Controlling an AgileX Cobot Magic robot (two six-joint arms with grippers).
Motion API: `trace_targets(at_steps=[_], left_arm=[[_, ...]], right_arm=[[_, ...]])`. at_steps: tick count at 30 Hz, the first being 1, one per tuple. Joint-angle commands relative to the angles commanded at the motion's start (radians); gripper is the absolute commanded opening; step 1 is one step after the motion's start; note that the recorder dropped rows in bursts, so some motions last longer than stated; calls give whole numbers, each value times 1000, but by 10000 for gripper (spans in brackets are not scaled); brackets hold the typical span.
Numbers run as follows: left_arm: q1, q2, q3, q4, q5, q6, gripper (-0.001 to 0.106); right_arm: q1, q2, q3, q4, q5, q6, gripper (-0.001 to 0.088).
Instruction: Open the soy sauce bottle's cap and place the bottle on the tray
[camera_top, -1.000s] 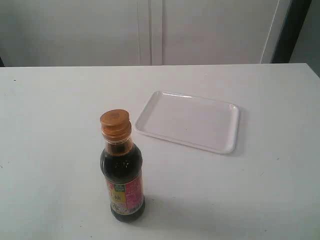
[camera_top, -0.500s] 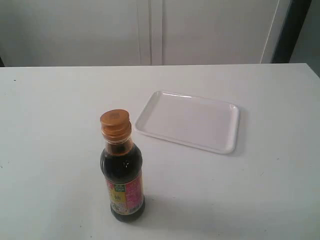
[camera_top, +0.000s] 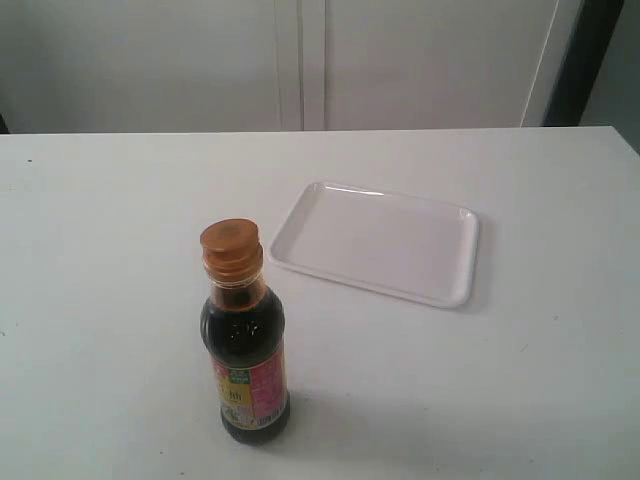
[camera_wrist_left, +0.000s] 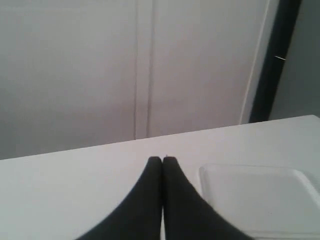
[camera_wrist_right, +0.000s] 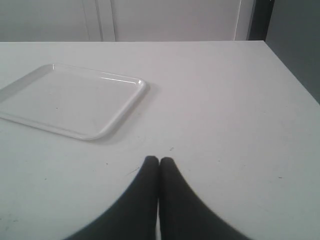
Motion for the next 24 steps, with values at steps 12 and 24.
trace_targets(at_steps=[12, 24], left_arm=[[-122, 145, -2, 124, -277, -53, 0], [-283, 229, -118, 278, -288, -129, 269]], right_arm=[[0, 0, 0, 0, 0, 0, 0], [0, 0, 0, 0, 0, 0, 0]])
